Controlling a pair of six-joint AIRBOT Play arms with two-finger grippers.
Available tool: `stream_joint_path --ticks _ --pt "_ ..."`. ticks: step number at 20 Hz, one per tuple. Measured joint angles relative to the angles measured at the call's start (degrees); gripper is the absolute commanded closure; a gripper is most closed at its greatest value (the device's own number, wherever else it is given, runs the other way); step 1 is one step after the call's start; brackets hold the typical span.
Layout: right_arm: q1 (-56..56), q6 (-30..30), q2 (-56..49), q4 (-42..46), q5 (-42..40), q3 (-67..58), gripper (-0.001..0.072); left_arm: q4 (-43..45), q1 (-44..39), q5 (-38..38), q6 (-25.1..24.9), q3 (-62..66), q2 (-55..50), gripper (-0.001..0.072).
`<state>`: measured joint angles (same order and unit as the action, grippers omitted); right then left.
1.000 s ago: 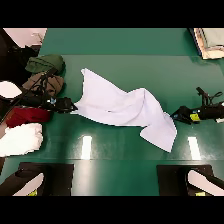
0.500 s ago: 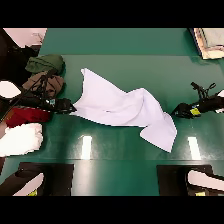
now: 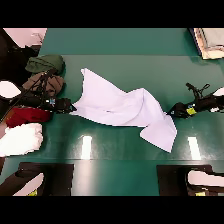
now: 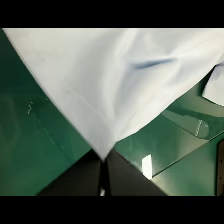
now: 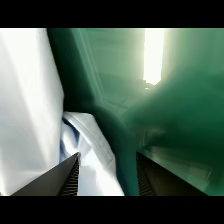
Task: Fold the shirts.
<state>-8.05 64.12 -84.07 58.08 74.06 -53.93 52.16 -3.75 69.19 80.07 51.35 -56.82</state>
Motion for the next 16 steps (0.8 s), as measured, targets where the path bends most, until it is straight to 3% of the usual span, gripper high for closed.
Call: stream_joint_path --ticks 2,3,9,12,16 --pt "1.44 -0.22 -0.28 0.61 0.68 0.15 0.0656 0.0 0.0 -0.11 0.0 0.0 0.0 0.0685" --pt "2.4 -0.35 -0.28 1.73 0.72 0.13 0.0696 -0.02 0.0 -0.11 0.0 0.0 0.0 0.0684" --pt "3.56 1.79 6.27 4.33 1.03 -3.43 0.0697 0.48 1.31 -0.02 0.28 6.4 0.07 0.0685" --pt "0.74 5.33 14.05 2.16 0.37 -11.41 0.0697 0.7 4.59 -0.22 0.68 19.85 0.37 0.0685" --pt "-3.96 8.55 24.5 -5.57 -6.88 -25.38 0.0697 0.74 8.13 -2.62 0.85 43.65 0.66 0.0685"
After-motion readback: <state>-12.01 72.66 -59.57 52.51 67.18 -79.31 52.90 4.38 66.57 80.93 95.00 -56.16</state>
